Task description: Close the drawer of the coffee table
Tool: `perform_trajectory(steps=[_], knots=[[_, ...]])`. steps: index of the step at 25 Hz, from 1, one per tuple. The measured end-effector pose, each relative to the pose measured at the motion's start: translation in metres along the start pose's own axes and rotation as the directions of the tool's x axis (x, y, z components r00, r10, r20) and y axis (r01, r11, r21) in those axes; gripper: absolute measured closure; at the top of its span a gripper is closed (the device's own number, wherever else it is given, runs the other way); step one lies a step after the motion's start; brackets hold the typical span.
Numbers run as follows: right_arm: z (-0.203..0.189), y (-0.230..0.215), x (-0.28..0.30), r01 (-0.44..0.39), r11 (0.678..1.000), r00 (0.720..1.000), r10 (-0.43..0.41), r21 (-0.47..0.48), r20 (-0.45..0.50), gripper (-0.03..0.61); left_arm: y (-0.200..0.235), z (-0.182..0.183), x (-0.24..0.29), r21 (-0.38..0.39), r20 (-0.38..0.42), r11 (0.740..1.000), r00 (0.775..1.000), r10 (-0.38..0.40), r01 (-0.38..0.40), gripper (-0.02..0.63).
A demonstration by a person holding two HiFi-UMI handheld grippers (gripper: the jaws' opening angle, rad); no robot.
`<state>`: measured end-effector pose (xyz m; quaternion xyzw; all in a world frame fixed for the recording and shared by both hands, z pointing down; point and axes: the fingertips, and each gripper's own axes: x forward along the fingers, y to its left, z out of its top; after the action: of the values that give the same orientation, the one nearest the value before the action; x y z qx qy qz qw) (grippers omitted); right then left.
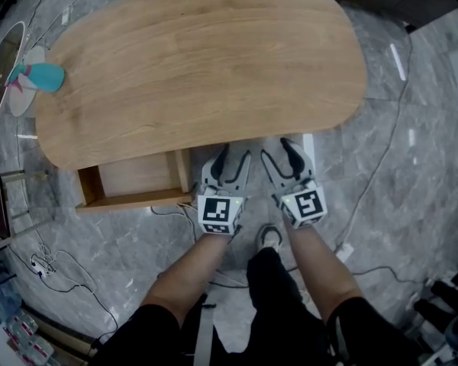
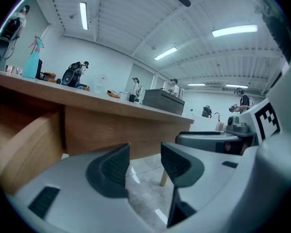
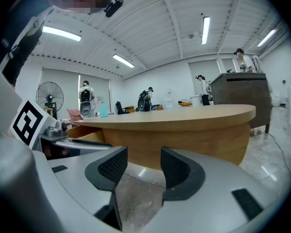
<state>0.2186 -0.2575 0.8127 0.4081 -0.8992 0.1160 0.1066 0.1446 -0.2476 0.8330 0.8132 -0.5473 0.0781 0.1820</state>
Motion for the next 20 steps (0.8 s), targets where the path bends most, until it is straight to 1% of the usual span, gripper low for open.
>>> perform_trajectory(steps=[4, 9, 13, 16, 20], knots=[[0.014, 0.019, -0.037, 0.03, 0.998, 0.999, -0.031, 0.055, 0.012, 0.383, -0.016, 0.006, -0.032, 0.016, -0.026, 1.0, 1.0, -0.008, 0.008, 0.43], [0.037, 0.049, -0.072, 0.033, 0.996, 0.999, -0.032, 0.079, -0.007, 0.383, -0.029, 0.025, -0.066, 0.025, -0.055, 1.0, 0.998, 0.017, -0.015, 0.43], [0.065, 0.057, -0.082, 0.031, 0.997, 1.0, -0.031, 0.072, -0.001, 0.383, -0.033, 0.051, -0.084, 0.014, -0.043, 0.999, 0.998, 0.053, -0.053, 0.43], [0.092, 0.061, -0.086, 0.029, 0.996, 0.999, -0.03, 0.082, 0.013, 0.383, -0.027, 0.07, -0.098, 0.021, -0.039, 0.996, 0.995, 0.089, -0.088, 0.43], [0.127, 0.066, -0.093, 0.013, 0.996, 0.999, -0.016, 0.085, 0.033, 0.383, -0.019, 0.099, -0.122, 0.009, -0.039, 0.991, 0.991, 0.131, -0.131, 0.43]])
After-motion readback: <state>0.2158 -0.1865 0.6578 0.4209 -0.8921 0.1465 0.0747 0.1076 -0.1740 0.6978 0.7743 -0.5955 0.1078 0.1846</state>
